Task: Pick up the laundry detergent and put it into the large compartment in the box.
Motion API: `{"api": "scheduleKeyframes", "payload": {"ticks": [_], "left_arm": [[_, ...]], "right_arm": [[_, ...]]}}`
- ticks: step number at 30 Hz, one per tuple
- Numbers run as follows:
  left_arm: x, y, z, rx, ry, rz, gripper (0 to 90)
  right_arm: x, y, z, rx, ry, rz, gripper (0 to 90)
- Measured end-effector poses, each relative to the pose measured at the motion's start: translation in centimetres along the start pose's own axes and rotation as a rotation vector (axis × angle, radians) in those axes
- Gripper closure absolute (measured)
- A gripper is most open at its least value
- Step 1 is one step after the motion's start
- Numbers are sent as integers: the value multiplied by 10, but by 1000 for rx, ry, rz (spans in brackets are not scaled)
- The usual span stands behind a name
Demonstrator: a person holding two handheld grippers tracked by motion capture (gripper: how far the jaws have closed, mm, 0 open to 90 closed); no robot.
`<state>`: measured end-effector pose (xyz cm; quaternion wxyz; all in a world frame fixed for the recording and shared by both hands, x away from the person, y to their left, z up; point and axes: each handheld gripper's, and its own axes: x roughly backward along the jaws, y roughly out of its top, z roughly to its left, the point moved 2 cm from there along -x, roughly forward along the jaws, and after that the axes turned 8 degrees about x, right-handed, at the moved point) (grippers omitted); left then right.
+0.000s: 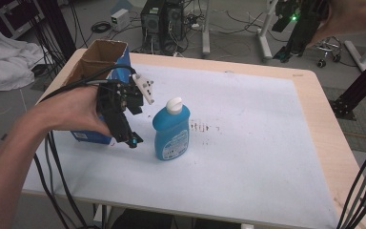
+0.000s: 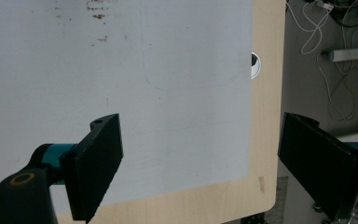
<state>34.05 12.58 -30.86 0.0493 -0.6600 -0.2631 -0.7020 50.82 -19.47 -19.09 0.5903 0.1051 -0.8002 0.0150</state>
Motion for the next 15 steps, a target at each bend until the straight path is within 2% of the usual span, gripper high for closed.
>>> {"api": "scheduleKeyframes", "payload": {"ticks": [1, 4, 5, 6, 9, 13, 14, 15], "left_arm": [[0, 0, 0, 22, 4, -1, 177], [0, 1, -1, 36, 6, 4, 177], [-1, 5, -7, 76, -6, -15, 178], [-1, 5, -7, 76, -6, -15, 178], [-1, 10, -13, 114, -2, -34, 177], [1, 17, -17, 181, 13, -70, 178], [0, 19, -19, 223, 15, -96, 178], [1, 21, -19, 227, 21, -89, 178]], "right_arm": [[-1, 0, 0, 1, 0, -3, 132], [-1, -1, 0, -1, 1, -2, 132], [-2, -1, 0, -3, 3, 7, 131], [-2, -1, 0, -3, 3, 7, 131], [-3, -2, -1, -4, -1, 10, 132], [-4, -1, -1, -7, 2, 16, 132], [-4, -1, -1, -6, 1, 19, 132], [-4, -1, 0, -7, -1, 22, 132]]}}
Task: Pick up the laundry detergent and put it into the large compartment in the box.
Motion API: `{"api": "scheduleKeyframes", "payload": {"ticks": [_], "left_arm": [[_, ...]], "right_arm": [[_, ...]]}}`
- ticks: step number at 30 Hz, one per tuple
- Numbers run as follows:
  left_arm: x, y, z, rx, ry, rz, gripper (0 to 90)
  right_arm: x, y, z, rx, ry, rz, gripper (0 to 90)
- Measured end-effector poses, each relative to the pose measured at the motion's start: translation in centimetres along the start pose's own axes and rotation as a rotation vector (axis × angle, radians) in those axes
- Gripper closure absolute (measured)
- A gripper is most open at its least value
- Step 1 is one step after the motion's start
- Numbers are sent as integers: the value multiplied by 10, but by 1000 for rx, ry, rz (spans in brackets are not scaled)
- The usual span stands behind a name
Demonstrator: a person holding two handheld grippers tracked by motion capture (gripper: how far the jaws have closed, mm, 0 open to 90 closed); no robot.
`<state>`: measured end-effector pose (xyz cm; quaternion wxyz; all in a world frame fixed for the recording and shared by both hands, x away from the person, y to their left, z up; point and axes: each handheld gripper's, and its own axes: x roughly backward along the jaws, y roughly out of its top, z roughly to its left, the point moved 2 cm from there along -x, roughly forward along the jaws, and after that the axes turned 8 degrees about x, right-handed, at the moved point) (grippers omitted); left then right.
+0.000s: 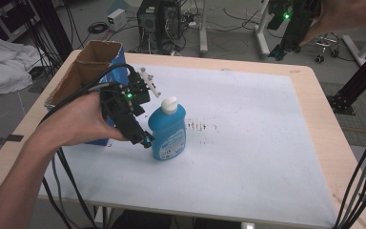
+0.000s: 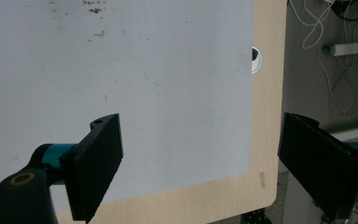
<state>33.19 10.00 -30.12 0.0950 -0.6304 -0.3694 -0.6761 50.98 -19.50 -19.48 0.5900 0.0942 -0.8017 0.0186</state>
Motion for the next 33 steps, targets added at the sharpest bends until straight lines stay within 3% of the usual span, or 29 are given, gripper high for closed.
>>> {"api": "scheduleKeyframes", "payload": {"ticks": [1, 2, 7, 10, 19, 33], "left_arm": [[-2, 1, -3, 36, 4, -27, 178], [-1, 3, -2, 31, 16, -17, 178], [-6, 12, -6, 118, 28, -59, 177], [-9, 17, -7, 124, 43, -40, 177], [-18, 31, -8, 202, 51, -45, 178], [-23, 40, -11, 208, 71, -28, 178]], "right_arm": [[0, 0, 0, 1, -2, 2, 132], [-1, 1, 0, 5, 0, 3, 132], [-1, 1, 0, 0, 1, 3, 132], [-1, 1, -1, -1, 0, -2, 132], [0, -2, -3, -13, 1, -17, 132], [0, -5, -1, -7, -3, -13, 132]]}}
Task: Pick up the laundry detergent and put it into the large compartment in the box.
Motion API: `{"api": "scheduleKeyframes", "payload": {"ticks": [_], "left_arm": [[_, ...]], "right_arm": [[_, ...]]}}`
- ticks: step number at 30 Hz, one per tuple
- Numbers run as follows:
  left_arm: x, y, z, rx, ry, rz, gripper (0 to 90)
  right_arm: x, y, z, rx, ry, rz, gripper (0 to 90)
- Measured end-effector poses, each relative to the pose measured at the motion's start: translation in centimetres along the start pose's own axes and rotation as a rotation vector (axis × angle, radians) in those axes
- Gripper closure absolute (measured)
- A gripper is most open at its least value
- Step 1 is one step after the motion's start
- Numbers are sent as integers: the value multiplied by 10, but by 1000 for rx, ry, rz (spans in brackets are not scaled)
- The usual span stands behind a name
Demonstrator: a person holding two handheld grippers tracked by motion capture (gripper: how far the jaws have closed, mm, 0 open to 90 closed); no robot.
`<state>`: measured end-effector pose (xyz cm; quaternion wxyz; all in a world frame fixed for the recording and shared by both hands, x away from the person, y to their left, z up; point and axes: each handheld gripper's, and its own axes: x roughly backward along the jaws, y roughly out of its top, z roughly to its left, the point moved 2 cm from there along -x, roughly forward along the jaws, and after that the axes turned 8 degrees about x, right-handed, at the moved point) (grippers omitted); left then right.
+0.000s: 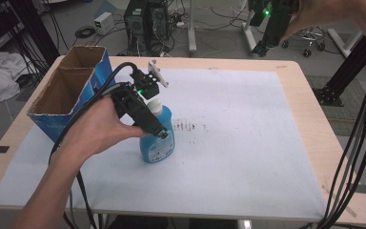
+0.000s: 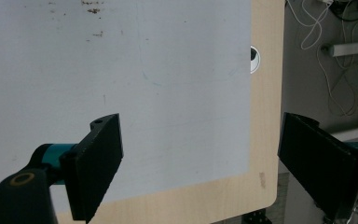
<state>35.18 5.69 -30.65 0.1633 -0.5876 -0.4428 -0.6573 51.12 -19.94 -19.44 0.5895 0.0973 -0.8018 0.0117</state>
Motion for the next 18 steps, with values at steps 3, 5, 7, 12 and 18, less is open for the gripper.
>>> {"api": "scheduleKeyframes", "payload": {"ticks": [3, 5, 7, 12, 18], "left_arm": [[0, 1, 0, -5, 3, -2, 179], [0, 2, 0, -11, 2, 5, 189], [0, 2, -1, -14, 5, 0, 196], [2, 3, -2, -13, 2, 0, 223], [3, 4, -3, -22, 3, 4, 259]], "right_arm": [[0, 0, 0, -2, -1, 3, 132], [0, 0, 0, 6, 0, 2, 132], [0, 1, 0, 9, 0, 1, 131], [0, 2, 1, 6, -2, 5, 132], [0, 2, 1, 5, -4, 6, 132]]}}
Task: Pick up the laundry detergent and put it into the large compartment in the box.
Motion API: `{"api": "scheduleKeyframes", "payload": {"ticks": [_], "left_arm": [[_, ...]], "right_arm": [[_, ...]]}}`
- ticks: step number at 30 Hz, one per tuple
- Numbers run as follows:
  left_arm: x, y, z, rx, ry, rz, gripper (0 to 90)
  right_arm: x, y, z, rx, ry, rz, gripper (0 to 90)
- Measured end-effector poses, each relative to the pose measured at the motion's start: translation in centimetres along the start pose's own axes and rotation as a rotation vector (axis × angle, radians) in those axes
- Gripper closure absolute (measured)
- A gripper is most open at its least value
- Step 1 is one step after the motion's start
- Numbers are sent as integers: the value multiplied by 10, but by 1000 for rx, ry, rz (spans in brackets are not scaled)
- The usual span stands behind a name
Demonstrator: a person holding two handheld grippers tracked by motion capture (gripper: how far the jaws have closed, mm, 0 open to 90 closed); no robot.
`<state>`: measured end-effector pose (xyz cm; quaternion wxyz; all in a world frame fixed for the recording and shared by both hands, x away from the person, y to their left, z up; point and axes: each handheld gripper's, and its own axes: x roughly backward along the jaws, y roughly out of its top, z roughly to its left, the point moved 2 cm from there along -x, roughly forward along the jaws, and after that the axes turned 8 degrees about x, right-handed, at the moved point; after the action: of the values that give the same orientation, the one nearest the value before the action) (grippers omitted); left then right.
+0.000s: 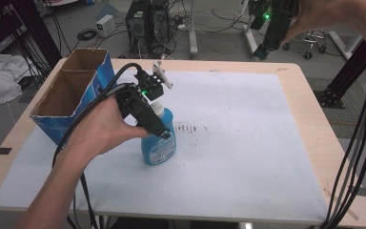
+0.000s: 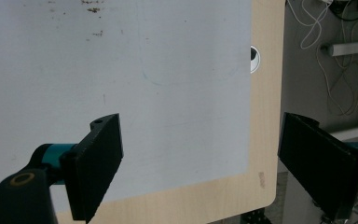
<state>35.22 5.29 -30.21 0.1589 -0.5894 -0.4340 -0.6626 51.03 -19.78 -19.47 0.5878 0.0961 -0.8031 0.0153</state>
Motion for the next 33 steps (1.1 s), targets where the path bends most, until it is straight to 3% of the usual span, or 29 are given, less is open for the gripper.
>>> {"api": "scheduleKeyframes", "payload": {"ticks": [33], "left_arm": [[-6, 4, 0, 1, 28, 34, 369]], "right_arm": [[4, -2, 2, -7, -5, -5, 132]]}}
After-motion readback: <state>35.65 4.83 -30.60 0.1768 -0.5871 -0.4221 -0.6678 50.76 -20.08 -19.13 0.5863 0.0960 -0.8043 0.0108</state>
